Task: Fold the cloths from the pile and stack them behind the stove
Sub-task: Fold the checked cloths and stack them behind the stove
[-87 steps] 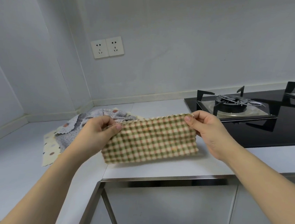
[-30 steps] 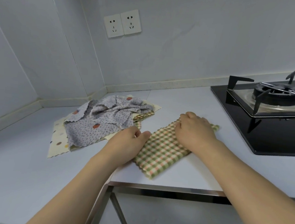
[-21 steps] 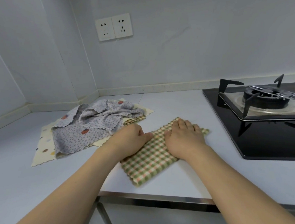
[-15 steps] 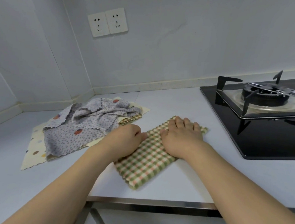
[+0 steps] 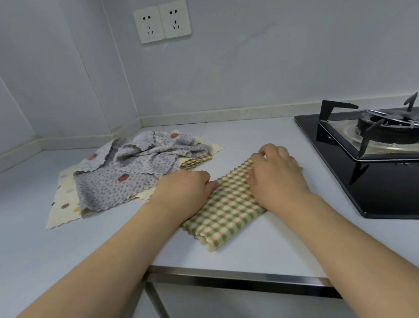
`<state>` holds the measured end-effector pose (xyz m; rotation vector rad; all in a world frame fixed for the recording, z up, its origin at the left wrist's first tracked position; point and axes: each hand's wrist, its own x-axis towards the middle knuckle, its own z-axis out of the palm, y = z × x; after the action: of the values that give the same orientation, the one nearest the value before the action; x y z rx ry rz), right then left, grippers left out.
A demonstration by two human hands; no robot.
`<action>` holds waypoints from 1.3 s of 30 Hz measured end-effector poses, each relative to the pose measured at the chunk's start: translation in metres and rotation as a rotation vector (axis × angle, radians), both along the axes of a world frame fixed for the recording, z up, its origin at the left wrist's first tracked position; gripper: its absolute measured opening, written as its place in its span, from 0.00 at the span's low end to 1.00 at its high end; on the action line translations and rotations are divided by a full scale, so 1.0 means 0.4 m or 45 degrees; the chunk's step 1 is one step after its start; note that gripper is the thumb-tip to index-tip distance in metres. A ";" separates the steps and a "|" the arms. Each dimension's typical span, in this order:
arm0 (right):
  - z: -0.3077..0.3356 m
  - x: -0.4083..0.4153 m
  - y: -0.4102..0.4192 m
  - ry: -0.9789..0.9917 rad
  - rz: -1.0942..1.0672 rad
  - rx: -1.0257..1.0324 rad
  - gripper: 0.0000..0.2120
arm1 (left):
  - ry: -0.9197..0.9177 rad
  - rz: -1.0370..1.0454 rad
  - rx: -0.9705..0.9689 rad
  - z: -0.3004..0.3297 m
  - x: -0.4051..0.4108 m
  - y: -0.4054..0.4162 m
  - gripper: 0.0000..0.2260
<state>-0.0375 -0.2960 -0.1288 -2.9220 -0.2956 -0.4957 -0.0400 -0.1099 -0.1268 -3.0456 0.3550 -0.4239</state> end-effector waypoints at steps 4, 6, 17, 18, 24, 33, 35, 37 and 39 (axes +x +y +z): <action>0.007 -0.068 0.019 0.232 0.058 -0.100 0.21 | 0.055 -0.075 -0.082 0.006 -0.003 0.024 0.18; 0.007 -0.092 0.024 0.407 0.055 -0.128 0.37 | 0.013 -0.115 -0.087 0.011 -0.007 0.042 0.18; 0.000 -0.193 0.034 0.450 0.237 -0.056 0.47 | -0.077 -0.065 -0.120 0.000 -0.024 0.071 0.15; -0.003 -0.201 0.039 0.496 0.241 -0.095 0.47 | -0.070 -0.054 -0.110 0.002 -0.025 0.072 0.14; 0.009 -0.206 0.039 0.619 0.219 -0.127 0.55 | -0.187 -0.225 -0.655 0.029 -0.038 0.015 0.06; 0.009 -0.170 -0.008 0.650 0.087 0.084 0.47 | 0.276 -0.349 -0.359 -0.024 -0.017 0.039 0.18; -0.002 -0.130 -0.040 0.590 -0.041 0.050 0.41 | 0.338 -0.329 -0.292 -0.019 -0.021 0.031 0.21; -0.010 -0.102 -0.054 0.574 -0.092 -0.030 0.39 | 0.376 -0.314 -0.257 -0.020 -0.022 0.030 0.23; -0.014 -0.088 -0.057 0.595 -0.074 -0.071 0.40 | 0.312 -0.336 -0.286 -0.026 -0.022 0.040 0.23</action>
<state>-0.0726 -0.3187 -0.1345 -2.9900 -0.1620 0.1974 -0.0487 -0.0939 -0.1371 -3.2880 0.7775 -0.1016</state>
